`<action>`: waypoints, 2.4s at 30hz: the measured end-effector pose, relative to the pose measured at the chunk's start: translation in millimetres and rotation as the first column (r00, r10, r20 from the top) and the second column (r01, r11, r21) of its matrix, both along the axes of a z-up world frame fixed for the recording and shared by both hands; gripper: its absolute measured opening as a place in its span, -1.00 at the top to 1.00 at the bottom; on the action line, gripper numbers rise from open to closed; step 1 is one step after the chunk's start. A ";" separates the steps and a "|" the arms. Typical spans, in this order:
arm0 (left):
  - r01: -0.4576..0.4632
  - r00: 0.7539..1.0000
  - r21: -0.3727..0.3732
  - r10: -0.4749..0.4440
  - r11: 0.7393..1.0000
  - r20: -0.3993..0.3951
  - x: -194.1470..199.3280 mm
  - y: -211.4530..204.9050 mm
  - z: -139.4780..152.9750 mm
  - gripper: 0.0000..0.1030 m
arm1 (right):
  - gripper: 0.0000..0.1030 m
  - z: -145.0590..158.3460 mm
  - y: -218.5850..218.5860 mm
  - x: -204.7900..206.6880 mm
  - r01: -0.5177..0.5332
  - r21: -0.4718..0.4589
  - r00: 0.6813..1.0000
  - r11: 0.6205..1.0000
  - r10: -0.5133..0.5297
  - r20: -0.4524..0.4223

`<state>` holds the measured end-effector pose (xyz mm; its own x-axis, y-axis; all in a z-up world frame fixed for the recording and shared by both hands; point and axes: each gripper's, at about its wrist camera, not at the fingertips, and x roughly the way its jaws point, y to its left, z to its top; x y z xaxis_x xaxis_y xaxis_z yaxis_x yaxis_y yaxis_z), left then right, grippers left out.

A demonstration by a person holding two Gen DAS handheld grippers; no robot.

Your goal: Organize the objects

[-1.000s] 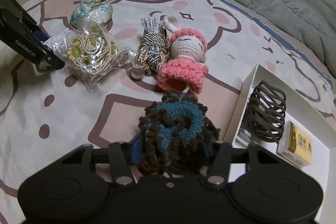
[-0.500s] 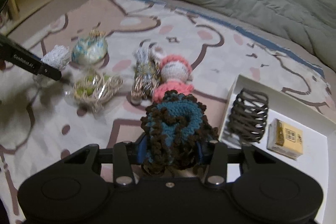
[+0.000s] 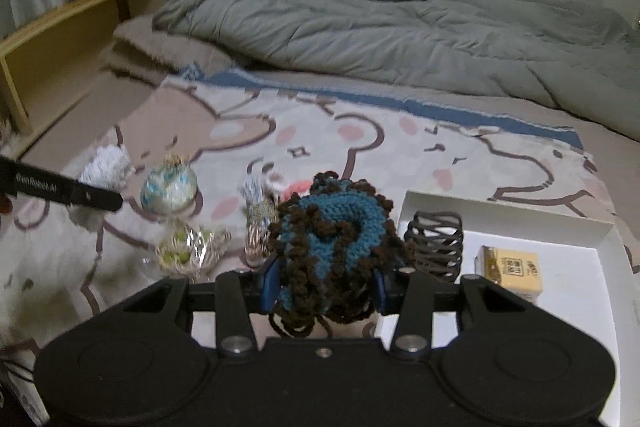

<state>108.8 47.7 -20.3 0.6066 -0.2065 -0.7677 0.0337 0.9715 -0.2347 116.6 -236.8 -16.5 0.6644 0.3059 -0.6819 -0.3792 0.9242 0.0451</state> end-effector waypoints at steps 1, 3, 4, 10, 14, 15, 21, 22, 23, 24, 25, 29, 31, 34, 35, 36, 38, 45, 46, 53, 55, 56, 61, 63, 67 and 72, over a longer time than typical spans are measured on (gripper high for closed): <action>0.003 1.000 -0.008 -0.002 1.000 0.009 -0.7 -3.8 2.8 0.20 | 0.12 2.9 -2.2 -1.5 0.005 0.010 1.000 1.000 -0.005 0.008; 0.009 1.000 -0.017 -0.008 1.000 0.024 -2.1 -11.9 7.9 0.20 | 0.12 8.8 -7.8 -4.7 0.014 0.031 1.000 0.999 -0.015 0.022; 0.014 0.999 -0.021 -0.014 1.000 0.031 -2.5 -16.9 10.5 0.20 | 0.12 11.2 -9.9 -6.8 0.019 0.039 0.999 0.999 -0.020 0.028; 0.035 0.997 -0.057 -0.030 0.998 0.075 -3.8 -41.5 23.3 0.20 | 0.12 24.0 -26.4 -15.1 0.052 0.076 0.997 0.996 -0.056 0.061; 0.067 0.994 -0.058 -0.062 0.996 0.087 -2.0 -61.6 30.8 0.21 | 0.12 31.9 -40.0 -19.2 0.086 0.088 0.992 0.992 -0.094 0.089; 0.080 0.993 -0.058 -0.075 0.995 0.096 -1.6 -67.8 33.8 0.21 | 0.12 35.3 -44.9 -20.8 0.093 0.095 0.990 0.991 -0.103 0.100; 0.116 0.988 -0.078 -0.107 0.990 0.112 6.8 -98.6 44.5 0.21 | 0.12 52.0 -71.1 -23.1 0.117 0.142 0.981 0.983 -0.137 0.140; 0.120 0.987 -0.084 -0.110 0.989 0.113 9.5 -103.5 45.9 0.21 | 0.12 55.4 -75.3 -22.7 0.122 0.144 0.978 0.982 -0.143 0.150; 0.124 0.987 -0.092 -0.113 0.988 0.117 12.1 -108.3 47.7 0.21 | 0.12 58.6 -79.1 -22.0 0.125 0.143 0.976 0.982 -0.147 0.159; 0.132 0.985 -0.104 -0.118 0.986 0.126 15.8 -113.6 50.1 0.21 | 0.12 61.6 -82.9 -20.9 0.129 0.141 0.974 0.982 -0.152 0.168; 0.144 0.982 -0.111 -0.128 0.983 0.135 18.1 -119.1 53.3 0.21 | 0.12 64.2 -86.9 -19.8 0.132 0.138 0.972 0.982 -0.156 0.177; 0.188 0.974 -0.113 -0.170 0.976 0.152 33.9 -146.2 64.7 0.21 | 0.12 70.6 -106.7 -12.6 0.156 0.127 0.964 0.980 -0.179 0.195; 0.209 0.969 -0.122 -0.189 0.970 0.157 42.9 -161.2 69.1 0.21 | 0.12 70.8 -117.3 -6.7 0.174 0.116 0.962 0.978 -0.194 0.194; 0.241 0.961 -0.143 -0.215 0.960 0.175 56.8 -185.5 73.1 0.21 | 0.12 68.4 -133.6 1.9 0.195 0.092 0.959 0.976 -0.210 0.190; 0.256 0.955 -0.148 -0.226 0.955 0.190 60.1 -194.9 73.3 0.21 | 0.12 67.2 -138.3 5.0 0.202 0.084 0.958 0.976 -0.215 0.188; 0.272 0.951 -0.145 -0.243 0.951 0.191 63.9 -207.0 71.6 0.21 | 0.12 65.7 -144.7 8.3 0.212 0.076 0.957 0.974 -0.222 0.186; 0.297 0.946 -0.158 -0.267 0.942 0.186 71.8 -227.0 65.8 0.21 | 0.12 61.8 -157.2 14.5 0.231 0.066 0.954 0.971 -0.239 0.178; 0.335 0.939 -0.267 -0.296 0.903 0.176 98.7 -285.8 31.3 0.21 | 0.12 43.3 -194.0 30.9 0.281 0.036 0.944 0.959 -0.283 0.169; 0.333 0.940 -0.289 -0.292 0.897 0.177 102.2 -291.1 25.2 0.21 | 0.12 39.4 -199.0 33.0 0.286 0.033 0.943 0.958 -0.287 0.169; 0.330 0.943 -0.450 -0.308 0.830 0.124 131.3 -327.2 -32.1 0.21 | 0.12 5.7 -223.1 42.7 0.333 -0.030 0.934 0.942 -0.326 0.145; 0.320 0.945 -0.481 -0.310 0.816 0.104 137.8 -335.3 -55.6 0.21 | 0.12 -5.2 -225.7 41.5 0.351 -0.053 0.927 0.935 -0.340 0.156; 0.316 0.945 -0.488 -0.316 0.813 0.085 140.5 -339.8 -67.2 0.21 | 0.12 -10.8 -225.8 40.6 0.355 -0.061 0.926 0.933 -0.343 0.157; 0.296 0.940 -0.526 -0.342 0.797 0.010 152.0 -354.0 -109.7 0.21 | 0.12 -33.3 -230.0 45.3 0.334 -0.094 0.939 0.938 -0.322 0.123; 0.289 0.939 -0.521 -0.344 0.803 -0.010 156.6 -357.8 -119.4 0.21 | 0.12 -39.1 -232.2 46.1 0.325 -0.117 0.943 0.938 -0.312 0.118; 0.281 0.940 -0.464 -0.339 0.840 -0.045 166.4 -362.5 -134.6 0.21 | 0.12 -45.7 -238.0 52.9 0.326 -0.119 0.944 0.938 -0.315 0.102; 0.274 0.952 -0.395 -0.304 0.877 -0.015 175.3 -355.5 -135.8 0.21 | 0.12 -53.9 -233.0 63.7 0.288 -0.139 0.957 0.947 -0.279 0.081</action>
